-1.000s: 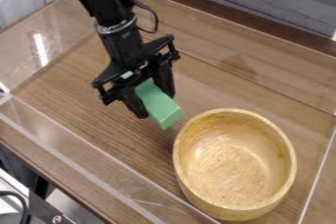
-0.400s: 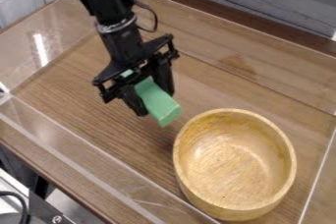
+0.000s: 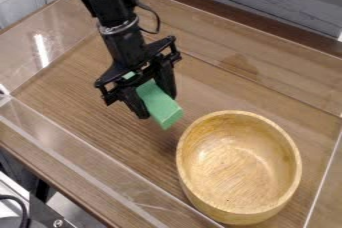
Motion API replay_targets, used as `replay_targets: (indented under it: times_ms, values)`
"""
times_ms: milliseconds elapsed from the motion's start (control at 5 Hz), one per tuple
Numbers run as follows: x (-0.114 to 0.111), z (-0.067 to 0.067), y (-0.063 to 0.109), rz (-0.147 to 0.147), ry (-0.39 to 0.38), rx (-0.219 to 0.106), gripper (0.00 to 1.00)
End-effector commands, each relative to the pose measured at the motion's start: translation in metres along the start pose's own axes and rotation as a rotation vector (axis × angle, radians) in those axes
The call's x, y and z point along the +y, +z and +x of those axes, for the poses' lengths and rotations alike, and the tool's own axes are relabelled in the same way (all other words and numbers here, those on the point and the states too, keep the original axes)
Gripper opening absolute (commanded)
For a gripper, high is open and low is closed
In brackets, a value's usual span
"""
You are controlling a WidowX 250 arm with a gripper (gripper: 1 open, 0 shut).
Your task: Remove the green block from inside the brown bowl and put it on the table
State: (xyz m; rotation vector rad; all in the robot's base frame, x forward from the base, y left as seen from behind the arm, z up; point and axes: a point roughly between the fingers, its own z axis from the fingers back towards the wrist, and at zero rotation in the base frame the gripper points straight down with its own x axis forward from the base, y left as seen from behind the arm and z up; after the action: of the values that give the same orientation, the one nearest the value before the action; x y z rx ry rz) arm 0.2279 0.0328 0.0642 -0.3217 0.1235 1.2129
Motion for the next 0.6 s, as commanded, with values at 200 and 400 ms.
replay_targets:
  times_ms: [200, 400]
  values:
    - [-0.0106, 0.0117, 0.0063, -0.038, -0.011, -0.032, 0.0]
    - [-0.0106, 0.0142, 0.0036, -0.036, -0.012, -0.031, 0.0]
